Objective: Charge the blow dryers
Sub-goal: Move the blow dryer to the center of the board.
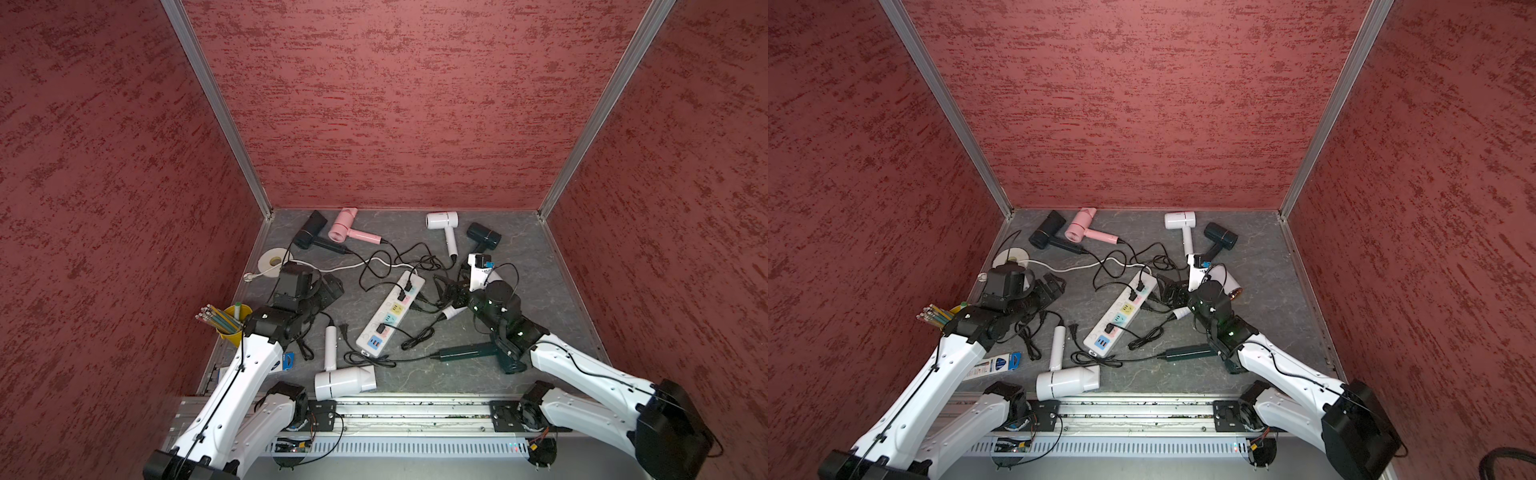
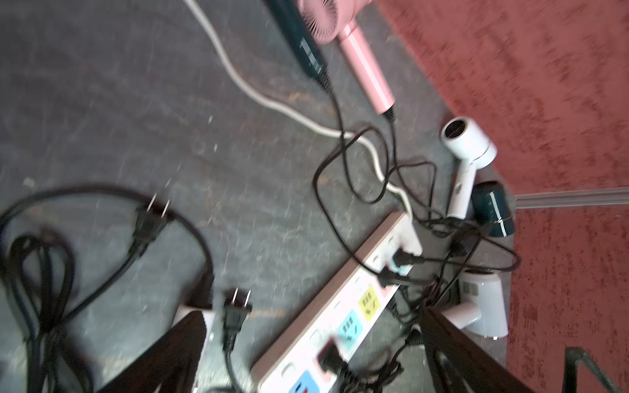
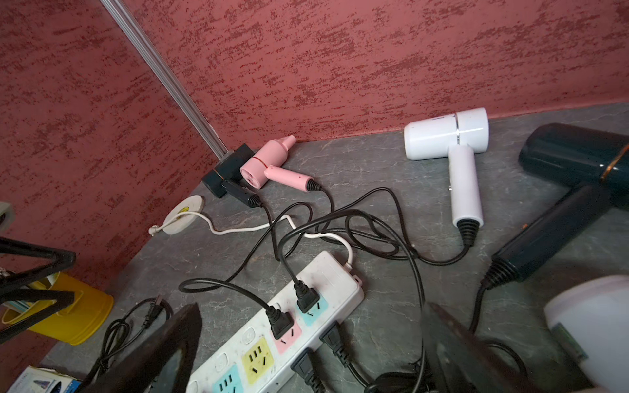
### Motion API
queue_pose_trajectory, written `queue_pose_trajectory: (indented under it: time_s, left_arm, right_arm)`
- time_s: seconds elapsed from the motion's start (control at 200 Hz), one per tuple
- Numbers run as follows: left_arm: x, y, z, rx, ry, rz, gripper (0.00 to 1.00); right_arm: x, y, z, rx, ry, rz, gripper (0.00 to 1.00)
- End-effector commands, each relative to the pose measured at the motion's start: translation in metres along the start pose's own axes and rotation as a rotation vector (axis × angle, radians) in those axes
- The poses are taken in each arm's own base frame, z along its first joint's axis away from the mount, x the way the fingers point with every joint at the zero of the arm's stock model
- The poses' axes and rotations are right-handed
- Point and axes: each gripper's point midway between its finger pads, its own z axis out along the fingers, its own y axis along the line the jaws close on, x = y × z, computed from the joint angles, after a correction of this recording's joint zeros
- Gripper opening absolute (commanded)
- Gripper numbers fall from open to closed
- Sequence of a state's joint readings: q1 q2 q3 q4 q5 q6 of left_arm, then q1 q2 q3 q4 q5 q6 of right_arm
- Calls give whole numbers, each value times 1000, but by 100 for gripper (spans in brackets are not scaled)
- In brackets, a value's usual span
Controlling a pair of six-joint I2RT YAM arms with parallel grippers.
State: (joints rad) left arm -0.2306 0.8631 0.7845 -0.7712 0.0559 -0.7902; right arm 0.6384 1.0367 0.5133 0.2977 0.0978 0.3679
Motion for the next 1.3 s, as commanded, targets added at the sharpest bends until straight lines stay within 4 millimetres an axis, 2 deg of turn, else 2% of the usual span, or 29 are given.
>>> queue_pose_trajectory:
  time_s: [0.0, 0.145, 0.215, 0.301, 0.691, 0.791, 0.977, 1.102, 1.162, 1.292]
  left_arm:
    - [48, 39, -10, -142, 185, -90, 100]
    - [64, 56, -14, -199, 212, -122, 100]
    - [69, 65, -10, -227, 216, -140, 100]
    - [73, 74, 0, -266, 224, -156, 94]
    - [88, 76, 54, -398, 317, -76, 73]
    - [91, 81, 64, -430, 331, -50, 64]
    - [98, 88, 81, -458, 348, -24, 61]
    - [103, 85, 94, -445, 371, -17, 51]
    - [102, 84, 99, -451, 367, -14, 45]
    - [97, 80, 109, -456, 348, -16, 42]
  right_arm:
    - [7, 20, -1, -124, 27, -76, 100]
    - [29, 29, 10, -182, 127, -99, 100]
    - [37, 31, 16, -201, 164, -101, 100]
    - [44, 31, 18, -205, 186, -107, 100]
    - [47, 25, 19, -177, 193, -113, 100]
    - [47, 26, 19, -180, 195, -113, 100]
    - [46, 25, 18, -176, 196, -113, 100]
    - [46, 25, 18, -175, 196, -113, 100]
    - [45, 25, 17, -176, 193, -113, 100]
    - [44, 25, 17, -175, 191, -114, 100]
